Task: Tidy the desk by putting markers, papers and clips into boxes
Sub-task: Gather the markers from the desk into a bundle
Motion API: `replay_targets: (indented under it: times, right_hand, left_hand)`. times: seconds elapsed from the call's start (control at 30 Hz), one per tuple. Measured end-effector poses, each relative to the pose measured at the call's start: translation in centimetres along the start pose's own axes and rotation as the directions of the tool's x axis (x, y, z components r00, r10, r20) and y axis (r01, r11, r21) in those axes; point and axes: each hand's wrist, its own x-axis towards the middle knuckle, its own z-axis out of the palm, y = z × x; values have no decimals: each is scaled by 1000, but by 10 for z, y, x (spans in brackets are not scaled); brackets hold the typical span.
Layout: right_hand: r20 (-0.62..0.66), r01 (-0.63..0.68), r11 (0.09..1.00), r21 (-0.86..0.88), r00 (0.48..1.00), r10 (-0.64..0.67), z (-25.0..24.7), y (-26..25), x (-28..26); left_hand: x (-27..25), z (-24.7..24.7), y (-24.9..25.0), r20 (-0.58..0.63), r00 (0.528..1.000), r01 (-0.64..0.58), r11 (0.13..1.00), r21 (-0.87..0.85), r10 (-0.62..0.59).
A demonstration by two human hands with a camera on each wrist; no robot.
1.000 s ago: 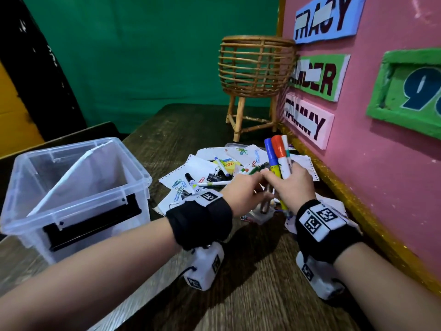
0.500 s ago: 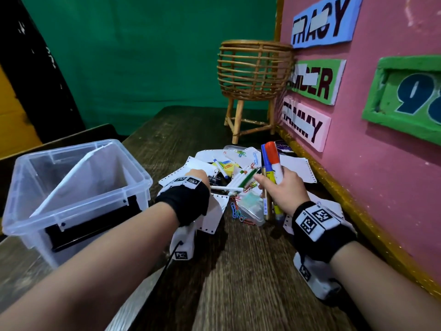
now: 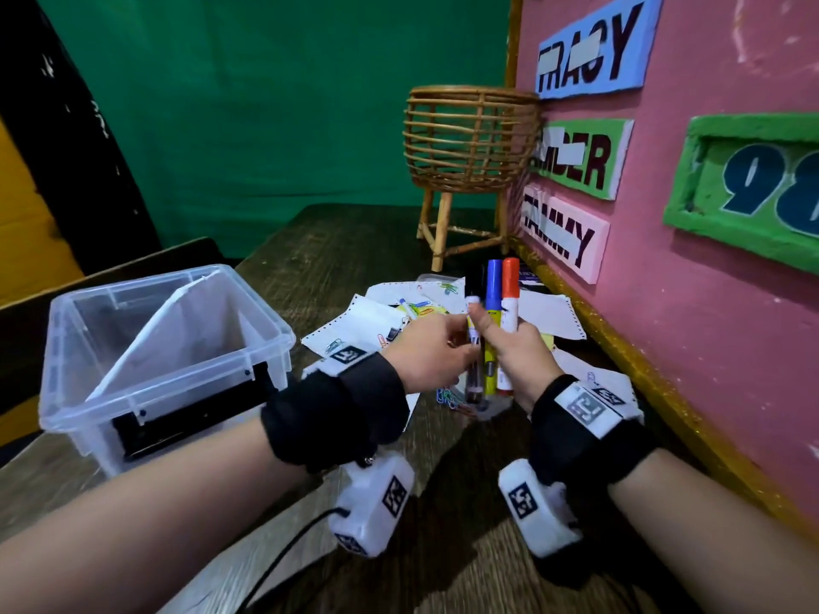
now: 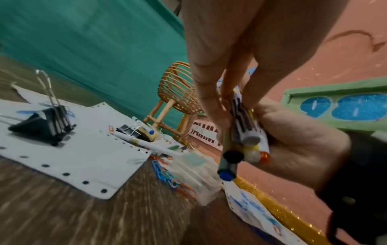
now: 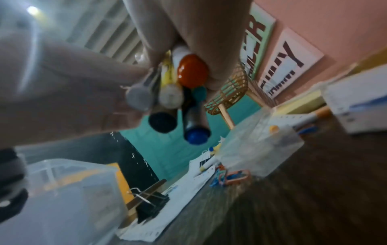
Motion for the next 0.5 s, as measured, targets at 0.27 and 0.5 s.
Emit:
replay_targets:
  times: [0.27, 0.5]
  right_hand:
    - [-122, -83, 981, 176, 987, 105, 13, -4, -5]
    - [-33, 14, 973, 229, 999, -7, 23, -10, -13]
  left_hand:
    - [-5, 17, -11, 41, 991, 131, 991, -11, -131]
    - [-13, -2, -13, 444, 869, 456, 701, -549, -218]
